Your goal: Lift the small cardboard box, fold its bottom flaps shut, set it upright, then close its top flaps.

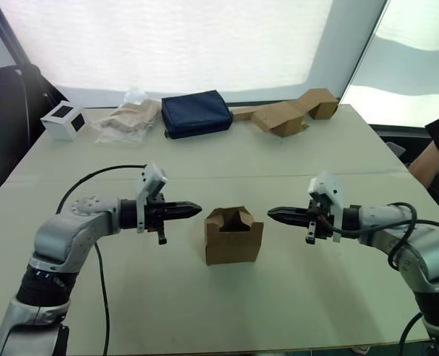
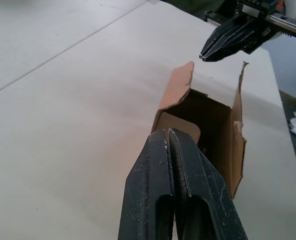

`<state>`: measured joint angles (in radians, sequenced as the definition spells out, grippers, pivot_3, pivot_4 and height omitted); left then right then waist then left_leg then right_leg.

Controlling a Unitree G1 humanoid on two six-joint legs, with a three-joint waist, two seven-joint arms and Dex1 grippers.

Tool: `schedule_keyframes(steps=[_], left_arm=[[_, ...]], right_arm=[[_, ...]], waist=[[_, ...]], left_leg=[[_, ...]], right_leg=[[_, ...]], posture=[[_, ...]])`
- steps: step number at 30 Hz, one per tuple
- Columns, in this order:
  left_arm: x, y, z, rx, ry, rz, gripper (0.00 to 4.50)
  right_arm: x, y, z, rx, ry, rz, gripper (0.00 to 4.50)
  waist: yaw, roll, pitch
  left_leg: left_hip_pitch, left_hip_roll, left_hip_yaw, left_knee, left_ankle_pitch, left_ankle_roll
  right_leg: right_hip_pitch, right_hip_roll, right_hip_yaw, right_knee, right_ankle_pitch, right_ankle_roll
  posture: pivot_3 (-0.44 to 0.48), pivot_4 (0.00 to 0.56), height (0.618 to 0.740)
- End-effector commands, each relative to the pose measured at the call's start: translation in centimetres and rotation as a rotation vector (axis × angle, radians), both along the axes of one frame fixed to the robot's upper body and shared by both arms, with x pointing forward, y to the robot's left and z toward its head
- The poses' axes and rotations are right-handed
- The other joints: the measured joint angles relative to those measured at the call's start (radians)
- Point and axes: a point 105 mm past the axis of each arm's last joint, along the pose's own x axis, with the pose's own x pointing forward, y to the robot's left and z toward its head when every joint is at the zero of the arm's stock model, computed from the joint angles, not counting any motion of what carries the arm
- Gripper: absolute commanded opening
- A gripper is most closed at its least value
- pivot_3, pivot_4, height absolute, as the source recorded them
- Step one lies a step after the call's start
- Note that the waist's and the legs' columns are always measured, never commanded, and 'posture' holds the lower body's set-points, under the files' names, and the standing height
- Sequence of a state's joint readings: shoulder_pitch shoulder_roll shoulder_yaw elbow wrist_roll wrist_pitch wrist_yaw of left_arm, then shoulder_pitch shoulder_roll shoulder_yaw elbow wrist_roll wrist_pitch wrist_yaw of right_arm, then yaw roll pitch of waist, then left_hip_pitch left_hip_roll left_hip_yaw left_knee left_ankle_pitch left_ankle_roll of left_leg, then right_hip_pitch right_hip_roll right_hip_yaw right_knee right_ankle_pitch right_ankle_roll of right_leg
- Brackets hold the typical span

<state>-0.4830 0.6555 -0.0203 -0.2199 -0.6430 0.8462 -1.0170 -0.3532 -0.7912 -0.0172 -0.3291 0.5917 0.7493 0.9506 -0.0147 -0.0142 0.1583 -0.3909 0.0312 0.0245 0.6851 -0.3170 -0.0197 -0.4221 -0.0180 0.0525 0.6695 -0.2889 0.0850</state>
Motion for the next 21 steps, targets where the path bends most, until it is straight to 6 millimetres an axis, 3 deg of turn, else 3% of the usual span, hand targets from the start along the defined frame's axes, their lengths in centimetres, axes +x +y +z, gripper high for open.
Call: schedule_keyframes(steps=[1,10,21], left_arm=[[-0.8,-0.9,1.2,-0.002,-0.047,-0.065,0.08],[-1.1,-2.1,-0.6,0.021,-0.05,-0.08,0.08],[-0.5,-2.6,-2.1,0.044,-0.064,-0.072,0.08]], right_arm=[[-0.3,0.8,1.2,0.015,-0.028,0.059,0.0],[0.0,2.2,0.8,0.017,-0.011,0.12,0.0],[1.2,3.3,-1.1,-0.043,0.011,0.169,0.0]], waist=[[0.0,0.0,0.0],[0.001,0.0,0.0],[0.001,0.0,0.0]], left_leg=[[0.0,0.0,0.0,0.0,0.0,0.0],[0.0,0.0,0.0,0.0,0.0,0.0],[0.0,0.0,0.0,0.0,0.0,0.0]], right_leg=[[0.0,0.0,0.0,0.0,0.0,0.0],[0.0,0.0,0.0,0.0,0.0,0.0],[0.0,0.0,0.0,0.0,0.0,0.0]], posture=[[0.0,0.15,0.74],[0.0,0.15,0.74],[0.0,0.15,0.74]])
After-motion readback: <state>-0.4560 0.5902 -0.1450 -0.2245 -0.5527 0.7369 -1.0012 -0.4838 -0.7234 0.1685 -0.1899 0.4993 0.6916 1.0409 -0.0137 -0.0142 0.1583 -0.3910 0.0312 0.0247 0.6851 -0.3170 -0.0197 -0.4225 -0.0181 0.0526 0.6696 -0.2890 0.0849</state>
